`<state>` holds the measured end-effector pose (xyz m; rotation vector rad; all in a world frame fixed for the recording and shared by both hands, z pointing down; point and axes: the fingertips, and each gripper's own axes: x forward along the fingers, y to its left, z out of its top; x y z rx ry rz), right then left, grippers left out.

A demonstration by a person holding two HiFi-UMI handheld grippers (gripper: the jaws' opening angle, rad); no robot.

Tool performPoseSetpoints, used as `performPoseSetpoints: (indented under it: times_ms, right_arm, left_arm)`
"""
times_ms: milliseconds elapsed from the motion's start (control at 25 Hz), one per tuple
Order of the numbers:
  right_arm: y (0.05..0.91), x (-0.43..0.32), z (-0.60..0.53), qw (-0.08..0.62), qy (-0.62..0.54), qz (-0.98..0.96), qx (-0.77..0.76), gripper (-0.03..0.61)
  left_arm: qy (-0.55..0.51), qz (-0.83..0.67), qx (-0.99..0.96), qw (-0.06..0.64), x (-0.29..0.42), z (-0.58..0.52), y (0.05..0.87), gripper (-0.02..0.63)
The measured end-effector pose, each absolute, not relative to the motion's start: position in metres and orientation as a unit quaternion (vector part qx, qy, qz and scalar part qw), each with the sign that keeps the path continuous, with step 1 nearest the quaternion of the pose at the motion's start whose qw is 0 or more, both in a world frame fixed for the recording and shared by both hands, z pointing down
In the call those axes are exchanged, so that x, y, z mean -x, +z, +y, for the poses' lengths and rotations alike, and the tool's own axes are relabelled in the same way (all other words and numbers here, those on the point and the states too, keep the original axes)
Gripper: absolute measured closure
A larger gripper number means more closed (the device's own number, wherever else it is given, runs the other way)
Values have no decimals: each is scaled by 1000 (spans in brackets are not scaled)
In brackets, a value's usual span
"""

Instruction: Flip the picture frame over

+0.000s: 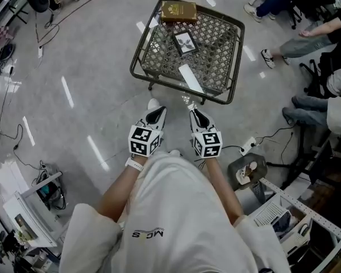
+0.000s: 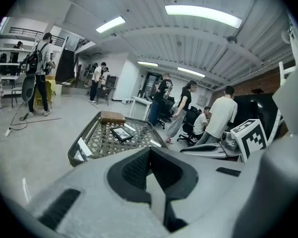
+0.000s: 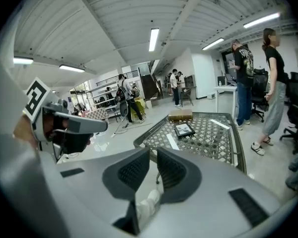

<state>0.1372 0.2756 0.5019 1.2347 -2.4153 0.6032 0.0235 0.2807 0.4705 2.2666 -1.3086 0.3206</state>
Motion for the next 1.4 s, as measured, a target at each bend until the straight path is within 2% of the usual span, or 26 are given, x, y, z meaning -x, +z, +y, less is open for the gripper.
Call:
performPoseSetpoints:
  times_ms: [120, 640, 960, 1400]
  right_arm:
    - [503, -128, 231, 200, 215, -848, -442, 502]
    - [510, -78, 64, 261, 215, -825, -453, 495]
    - [533, -62, 16, 304, 206, -829, -422, 486]
    - [563, -54, -21, 321, 214, -828, -406, 480]
  left_arm:
    - [119, -462, -844, 245, -16, 230, 464, 590]
    - [130, -423, -859, 259, 44, 40, 462, 591]
    - [146, -422, -856, 261, 32, 18, 480, 591]
    - [169, -428, -841, 285, 27, 5, 503, 591]
